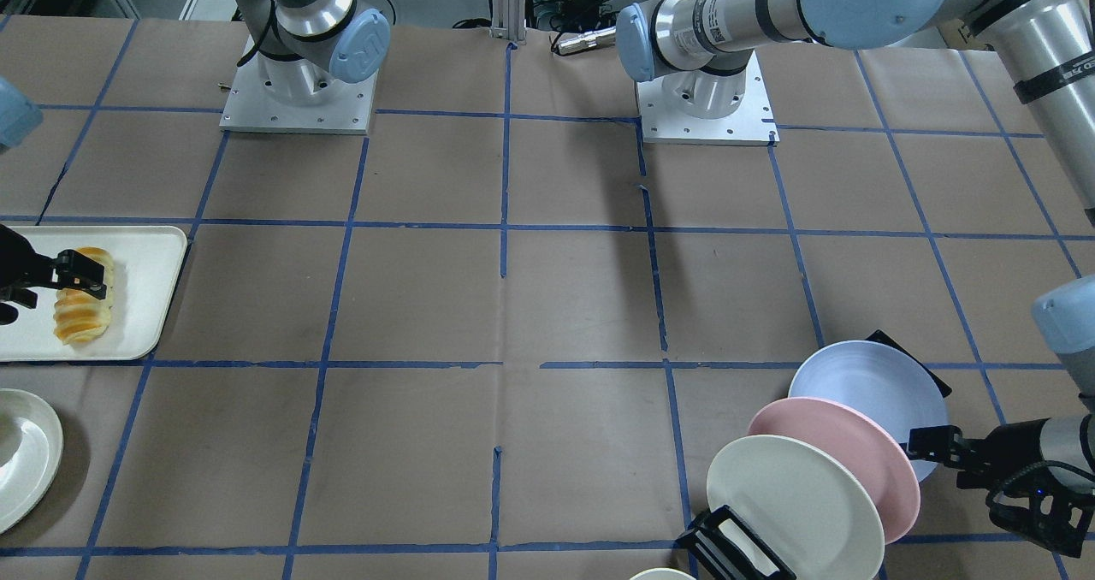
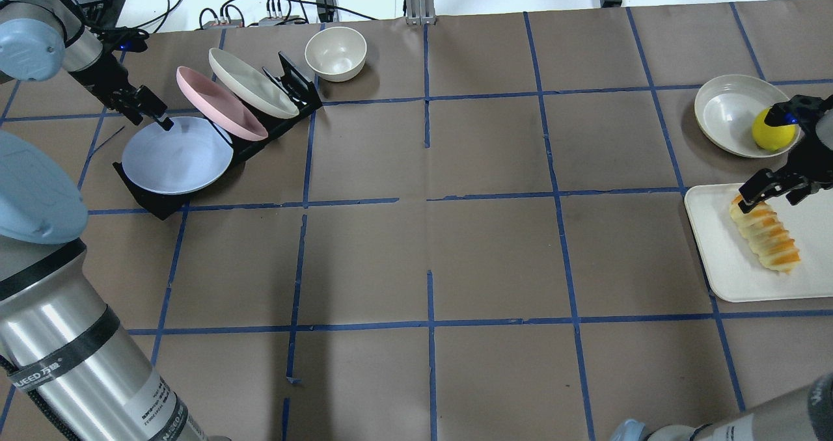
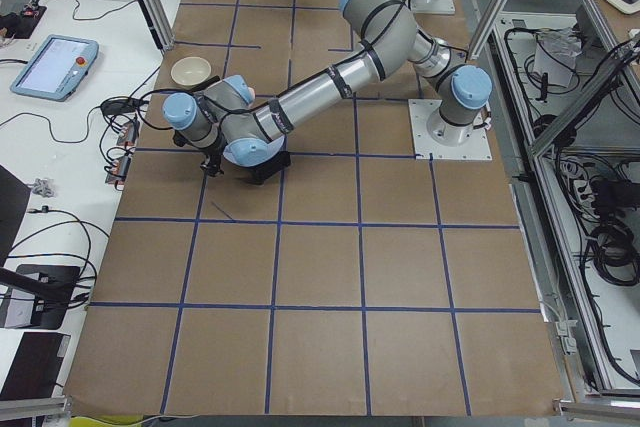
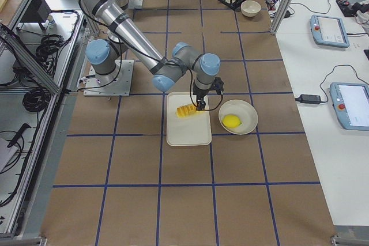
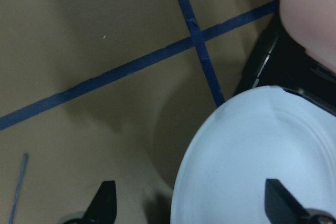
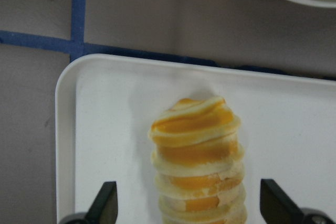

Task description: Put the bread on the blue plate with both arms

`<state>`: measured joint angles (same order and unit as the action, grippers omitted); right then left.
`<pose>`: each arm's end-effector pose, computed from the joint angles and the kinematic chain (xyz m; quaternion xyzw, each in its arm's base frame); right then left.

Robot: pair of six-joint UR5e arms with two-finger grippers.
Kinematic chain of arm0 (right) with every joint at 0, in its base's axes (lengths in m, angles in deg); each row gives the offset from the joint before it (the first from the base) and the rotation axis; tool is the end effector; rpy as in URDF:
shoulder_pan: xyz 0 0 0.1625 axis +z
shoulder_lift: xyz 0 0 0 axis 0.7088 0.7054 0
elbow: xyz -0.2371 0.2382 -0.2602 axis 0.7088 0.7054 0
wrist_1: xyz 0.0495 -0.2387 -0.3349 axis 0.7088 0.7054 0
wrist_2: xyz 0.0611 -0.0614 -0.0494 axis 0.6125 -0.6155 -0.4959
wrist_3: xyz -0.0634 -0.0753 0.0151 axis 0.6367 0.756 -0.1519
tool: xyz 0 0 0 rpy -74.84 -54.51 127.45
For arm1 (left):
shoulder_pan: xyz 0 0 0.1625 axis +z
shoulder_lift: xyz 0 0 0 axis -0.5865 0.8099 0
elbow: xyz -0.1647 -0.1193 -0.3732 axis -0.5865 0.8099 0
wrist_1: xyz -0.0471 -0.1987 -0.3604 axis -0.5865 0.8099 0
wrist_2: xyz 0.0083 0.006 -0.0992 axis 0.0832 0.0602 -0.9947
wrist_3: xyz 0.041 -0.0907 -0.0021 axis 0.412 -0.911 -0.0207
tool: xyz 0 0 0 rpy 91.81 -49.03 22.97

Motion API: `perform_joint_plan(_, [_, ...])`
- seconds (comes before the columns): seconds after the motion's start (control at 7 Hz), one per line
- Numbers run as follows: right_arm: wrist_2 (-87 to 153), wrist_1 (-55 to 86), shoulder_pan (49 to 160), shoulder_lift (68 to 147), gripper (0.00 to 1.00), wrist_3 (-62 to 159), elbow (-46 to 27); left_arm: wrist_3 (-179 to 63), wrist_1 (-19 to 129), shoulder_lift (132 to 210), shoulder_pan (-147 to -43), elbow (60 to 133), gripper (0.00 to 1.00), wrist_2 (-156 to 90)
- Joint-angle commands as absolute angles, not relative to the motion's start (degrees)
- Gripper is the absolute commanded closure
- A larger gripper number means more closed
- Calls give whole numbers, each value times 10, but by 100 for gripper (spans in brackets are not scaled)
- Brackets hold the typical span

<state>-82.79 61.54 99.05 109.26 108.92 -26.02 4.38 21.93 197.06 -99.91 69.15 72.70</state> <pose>-0.2103 -0.5064 0.2149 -0.0724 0.9959 0.0527 0.0118 0.2002 -0.7370 0.2111 -0.1813 -0.9764 -0.0558 0.1032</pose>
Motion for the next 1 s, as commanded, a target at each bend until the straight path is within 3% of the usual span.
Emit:
perform_joint_plan(0.0, [-838, 651, 991, 1071, 19, 1089, -282, 34, 222, 1972, -999, 692, 42, 735])
perform_joint_plan(0.14, [-839, 643, 991, 1073, 22, 1089, -281, 34, 220, 1972, -998, 692, 84, 743])
perform_joint_plan(0.29, [-839, 643, 991, 1072, 22, 1089, -281, 34, 220, 1971, -993, 693, 94, 742])
perform_joint_plan(0.43, [-838, 645, 991, 1072, 31, 1089, -281, 34, 220, 1969, -992, 692, 98, 744])
perform_joint_plan(0.57, [-841, 644, 991, 1073, 77, 1091, -279, 33, 223, 1964, -993, 683, 98, 746])
perform_joint_plan(0.71, [-855, 644, 991, 1072, 95, 1092, -280, 31, 235, 1957, -995, 680, 98, 748])
perform_joint_plan(0.86, [-856, 644, 991, 1072, 97, 1105, -280, 30, 260, 1933, -995, 679, 98, 763])
